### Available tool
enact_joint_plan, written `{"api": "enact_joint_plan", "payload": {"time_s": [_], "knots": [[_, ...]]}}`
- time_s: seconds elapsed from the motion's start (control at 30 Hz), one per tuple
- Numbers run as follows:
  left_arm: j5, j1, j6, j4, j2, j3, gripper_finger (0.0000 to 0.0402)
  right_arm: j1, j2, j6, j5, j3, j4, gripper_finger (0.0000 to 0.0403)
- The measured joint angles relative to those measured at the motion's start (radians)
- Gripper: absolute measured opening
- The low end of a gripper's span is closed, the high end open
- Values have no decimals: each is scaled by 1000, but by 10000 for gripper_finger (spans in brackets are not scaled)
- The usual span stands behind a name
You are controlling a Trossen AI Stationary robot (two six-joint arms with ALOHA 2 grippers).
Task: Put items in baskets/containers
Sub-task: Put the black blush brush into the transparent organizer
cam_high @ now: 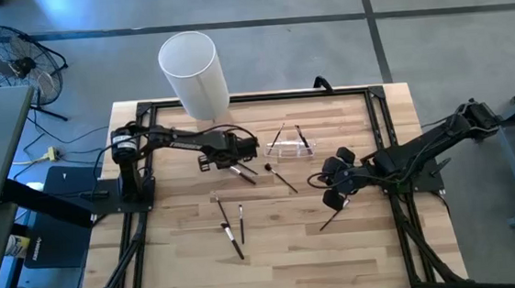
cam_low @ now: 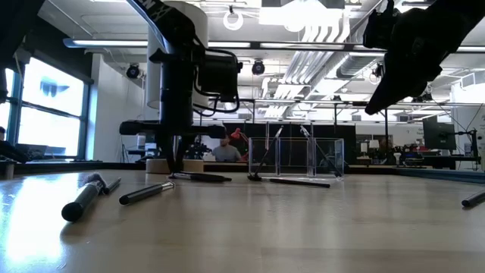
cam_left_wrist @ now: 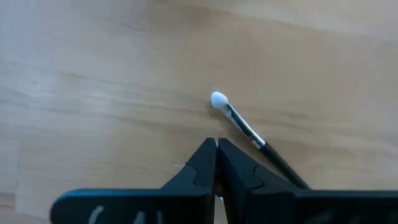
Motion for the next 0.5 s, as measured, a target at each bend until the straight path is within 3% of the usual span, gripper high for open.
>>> {"api": "enact_joint_plan", "payload": {"time_s": [0.23,0.5], "knots": [[-31,-59,88,-39,-25,7,3,0,0,0,0,0,4,3],[-191,-181,117,-80,-110,7,1,0,0,-4,0,0,4,4]]}}
